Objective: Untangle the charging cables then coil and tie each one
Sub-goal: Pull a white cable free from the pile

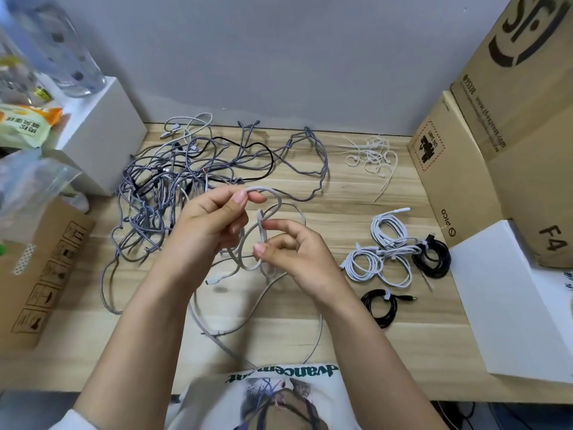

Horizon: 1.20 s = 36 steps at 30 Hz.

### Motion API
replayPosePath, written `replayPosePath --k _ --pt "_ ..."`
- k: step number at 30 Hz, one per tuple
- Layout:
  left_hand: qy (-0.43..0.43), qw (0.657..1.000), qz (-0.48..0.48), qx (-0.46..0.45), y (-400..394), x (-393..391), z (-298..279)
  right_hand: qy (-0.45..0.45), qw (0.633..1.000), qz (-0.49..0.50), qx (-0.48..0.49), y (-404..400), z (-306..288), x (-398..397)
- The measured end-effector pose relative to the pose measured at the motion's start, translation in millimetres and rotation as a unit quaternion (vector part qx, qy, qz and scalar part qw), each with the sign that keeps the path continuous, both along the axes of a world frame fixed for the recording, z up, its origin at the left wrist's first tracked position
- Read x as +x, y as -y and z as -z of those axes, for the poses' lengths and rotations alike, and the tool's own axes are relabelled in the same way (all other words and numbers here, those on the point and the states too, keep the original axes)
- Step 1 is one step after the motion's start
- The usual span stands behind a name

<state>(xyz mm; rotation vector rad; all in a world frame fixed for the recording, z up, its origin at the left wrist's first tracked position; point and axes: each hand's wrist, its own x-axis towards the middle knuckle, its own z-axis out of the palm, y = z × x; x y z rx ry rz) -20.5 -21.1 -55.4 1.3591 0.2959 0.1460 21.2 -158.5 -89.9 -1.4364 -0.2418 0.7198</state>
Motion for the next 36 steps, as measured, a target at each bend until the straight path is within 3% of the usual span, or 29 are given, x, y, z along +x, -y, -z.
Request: replayPosePath --k 3,5,8,10,13,16,17,19,22,24,27,31,36 --pt "-0.023 0.999 -0.015 0.018 1.5 1.6 0.6 0.043 0.998 0.015 -0.037 1.6 3.6 0.2" --pt "-0.039 0.993 -0.07 0.082 -3.2 6.3 6.5 0.065 0.996 0.045 -0.052 6.3 4.5 1.9" --pt "-0.086 0.931 -0.118 0.336 -14.4 12.3 20.5 0.103 0.99 0.081 -0.054 15.5 -2.4 7.2" --pt "-0.068 0.896 -0.111 0.425 -17.6 11.5 24.3 0.118 0.987 0.099 -0.048 19.1 -7.2 10.5" --pt "0.036 0.923 -0.002 0.384 -11.8 10.9 20.2 0.113 0.987 0.115 -0.024 21.9 -13.3 13.1" --pt "0.073 0.902 0.111 0.411 -0.6 13.8 26.7 0.085 0.99 0.102 0.04 22.5 -20.5 11.1" --pt "0.071 0.899 0.102 0.42 2.7 15.3 30.1 0.071 0.99 0.096 0.072 22.2 -22.0 9.8" --pt "0.045 0.927 0.058 0.367 6.2 18.5 34.2 0.034 0.984 0.087 0.149 22.3 -24.8 8.5" --pt "-0.002 0.983 0.017 0.18 9.4 20.7 32.2 0.014 0.973 0.074 0.219 26.3 -25.1 10.8" --pt "0.0 0.998 0.006 0.064 7.8 20.2 23.6 0.036 0.978 0.073 0.193 27.2 -18.2 14.1" --pt "0.021 0.999 0.025 -0.001 5.0 18.4 12.5 0.068 0.99 0.097 0.071 23.9 -0.1 17.7" --pt "0.023 0.999 0.028 -0.027 1.9 20.1 11.3 0.108 0.99 0.087 0.005 13.6 7.7 15.3" --pt "0.009 0.998 -0.038 0.043 -19.8 19.7 21.6 0.106 0.961 0.25 0.06 18.3 3.2 22.8"
